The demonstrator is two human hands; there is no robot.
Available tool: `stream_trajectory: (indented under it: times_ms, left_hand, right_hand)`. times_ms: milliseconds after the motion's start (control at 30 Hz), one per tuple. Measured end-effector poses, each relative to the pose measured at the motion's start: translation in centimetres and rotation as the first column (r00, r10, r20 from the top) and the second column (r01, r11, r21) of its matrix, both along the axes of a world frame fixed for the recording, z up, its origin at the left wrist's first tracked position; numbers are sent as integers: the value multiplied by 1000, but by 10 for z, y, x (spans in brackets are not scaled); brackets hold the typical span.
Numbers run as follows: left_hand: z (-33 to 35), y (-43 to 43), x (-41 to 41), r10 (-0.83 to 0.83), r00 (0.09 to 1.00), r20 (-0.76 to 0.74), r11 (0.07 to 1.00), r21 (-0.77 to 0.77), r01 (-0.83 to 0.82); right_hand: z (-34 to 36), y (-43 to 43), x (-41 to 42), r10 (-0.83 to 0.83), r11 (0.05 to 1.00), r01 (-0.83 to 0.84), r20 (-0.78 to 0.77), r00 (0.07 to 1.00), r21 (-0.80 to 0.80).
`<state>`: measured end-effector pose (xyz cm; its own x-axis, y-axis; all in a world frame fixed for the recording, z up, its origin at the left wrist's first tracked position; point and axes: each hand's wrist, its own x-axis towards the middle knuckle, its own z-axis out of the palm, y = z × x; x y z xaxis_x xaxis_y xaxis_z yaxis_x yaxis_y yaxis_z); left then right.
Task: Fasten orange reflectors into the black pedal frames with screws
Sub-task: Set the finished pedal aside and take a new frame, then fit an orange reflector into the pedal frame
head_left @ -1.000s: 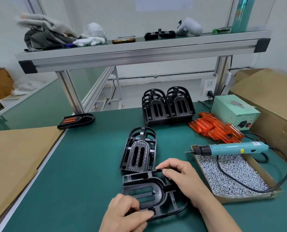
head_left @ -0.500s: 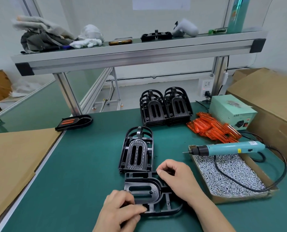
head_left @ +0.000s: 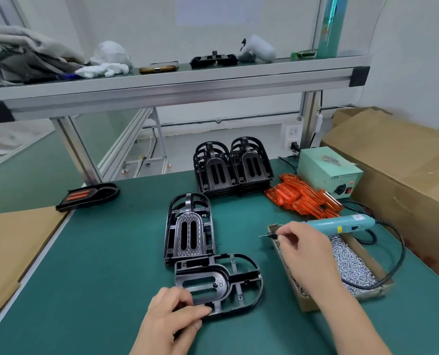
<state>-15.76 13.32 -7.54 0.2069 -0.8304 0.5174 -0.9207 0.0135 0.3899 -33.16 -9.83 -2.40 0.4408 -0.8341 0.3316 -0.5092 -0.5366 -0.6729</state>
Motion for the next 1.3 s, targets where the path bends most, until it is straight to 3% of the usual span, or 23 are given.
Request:
stream_trajectory:
  times_ms: [133,300,433,667,867,967,1033,1133,1300]
  left_hand:
    - [-3,-4,1,-30,999,30,999,-18,31]
    - [-3,-17,3,-43,996,74,999,2,43]
    - [-1,-20,5,-29,999,31,999,42,28]
    - [-3,-14,4,-58,998,-15,998,-14,58]
    - [2,-10,-2,-56,996,-75,998,-41,53]
    - [5,-8,-4,-50,993,-108,998,-36,46]
    - [6,-8,-5,-42,990,-131,998,-41,37]
    - [8,-8,-8,-14,986,-169,998,-59,4]
    - [13,-15,-6,103,938,-331,975,-152,-161]
  right_hand:
    - [11,-39,-1,-124,990,122,-20,992,-69]
    - [25,-115,24,-264,962,229,-309,914,-145]
    - [28,-149,36,-234,971,218,-611,756,-102]
    - [32,-160,38,-101,993,120,-696,711,-21]
    - [25,-156,29,-147,989,133,-445,883,-62]
    - [33,-149,25,-155,986,139,-199,968,-93]
    - [42,-136,26,-107,994,107,26,994,25]
    - [51,-102,32,16,903,-190,414,910,384]
    - [48,-49,43,206,698,-559,623,755,447]
